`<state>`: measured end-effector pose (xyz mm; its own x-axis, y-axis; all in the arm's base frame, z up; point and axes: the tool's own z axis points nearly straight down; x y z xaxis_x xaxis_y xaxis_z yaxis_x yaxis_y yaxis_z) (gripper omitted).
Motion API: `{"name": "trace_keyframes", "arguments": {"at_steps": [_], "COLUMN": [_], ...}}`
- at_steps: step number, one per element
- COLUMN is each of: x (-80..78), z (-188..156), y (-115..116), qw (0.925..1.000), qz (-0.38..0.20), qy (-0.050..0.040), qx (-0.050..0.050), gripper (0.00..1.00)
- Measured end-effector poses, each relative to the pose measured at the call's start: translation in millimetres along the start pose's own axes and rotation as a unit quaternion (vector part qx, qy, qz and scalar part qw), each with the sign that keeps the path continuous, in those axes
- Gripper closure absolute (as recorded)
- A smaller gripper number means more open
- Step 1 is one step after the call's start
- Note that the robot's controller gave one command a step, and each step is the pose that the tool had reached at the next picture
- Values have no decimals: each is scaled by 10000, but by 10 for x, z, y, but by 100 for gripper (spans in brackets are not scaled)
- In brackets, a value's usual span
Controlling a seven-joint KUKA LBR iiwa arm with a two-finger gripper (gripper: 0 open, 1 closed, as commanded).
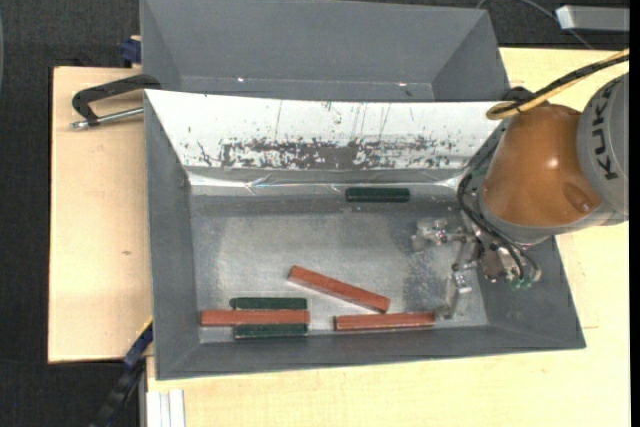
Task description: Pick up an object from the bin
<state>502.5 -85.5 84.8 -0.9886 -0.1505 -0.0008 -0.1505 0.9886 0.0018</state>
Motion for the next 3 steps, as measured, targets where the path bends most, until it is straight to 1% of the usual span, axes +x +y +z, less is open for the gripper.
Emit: {"name": "trace_keyframes", "arguments": {"at_steps": [1, 2, 3], "x": [-133, -60, -109], "z": [-142, -136, -137], "y": [298, 359, 707], "qw": [9999, 9991, 10000], "qz": [-106, 424, 21], "qy": [-23, -9, 2], "qx": [10, -4, 8], "gripper": [0, 0, 0]}}
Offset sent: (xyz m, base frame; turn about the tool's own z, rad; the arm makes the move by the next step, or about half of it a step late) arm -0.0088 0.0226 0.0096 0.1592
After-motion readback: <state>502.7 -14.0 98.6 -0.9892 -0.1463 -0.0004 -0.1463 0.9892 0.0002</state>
